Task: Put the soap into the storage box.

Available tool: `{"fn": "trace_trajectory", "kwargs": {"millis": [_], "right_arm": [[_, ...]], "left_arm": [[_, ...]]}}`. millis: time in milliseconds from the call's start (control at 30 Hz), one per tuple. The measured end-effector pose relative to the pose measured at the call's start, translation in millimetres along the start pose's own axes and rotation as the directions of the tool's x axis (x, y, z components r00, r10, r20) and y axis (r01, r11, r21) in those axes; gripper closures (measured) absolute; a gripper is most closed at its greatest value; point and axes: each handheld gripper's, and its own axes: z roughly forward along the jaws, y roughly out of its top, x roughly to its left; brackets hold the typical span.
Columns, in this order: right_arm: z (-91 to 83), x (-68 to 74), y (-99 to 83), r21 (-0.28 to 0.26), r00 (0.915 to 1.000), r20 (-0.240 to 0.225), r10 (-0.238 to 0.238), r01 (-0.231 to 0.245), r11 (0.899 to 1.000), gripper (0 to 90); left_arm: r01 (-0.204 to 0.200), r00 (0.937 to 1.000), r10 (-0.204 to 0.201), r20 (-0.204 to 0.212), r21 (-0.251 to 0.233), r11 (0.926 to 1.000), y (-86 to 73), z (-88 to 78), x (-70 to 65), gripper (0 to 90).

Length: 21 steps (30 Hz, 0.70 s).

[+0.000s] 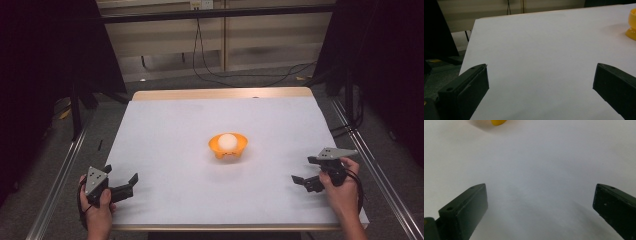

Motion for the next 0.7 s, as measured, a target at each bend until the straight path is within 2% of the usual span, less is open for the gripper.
{"fn": "trace_trajectory", "kwargs": {"millis": [467,700], "right_arm": [[-15.8,-4.8,-15.3,-0.023,0.9995,0.021,0.023,-0.023,0.999,0.0],[-28.6,-9.1,-24.6,-0.044,0.9976,0.045,0.053,-0.051,0.998,0.0]], "left_arm": [[0.001,1.0,-0.001,0.0,0.0,1.0,0.0,0.0,-0.1,0.0],[-0.001,1.0,0.001,-0.002,0.001,1.0,0.0,-0.1,-0.2,0.0]]}}
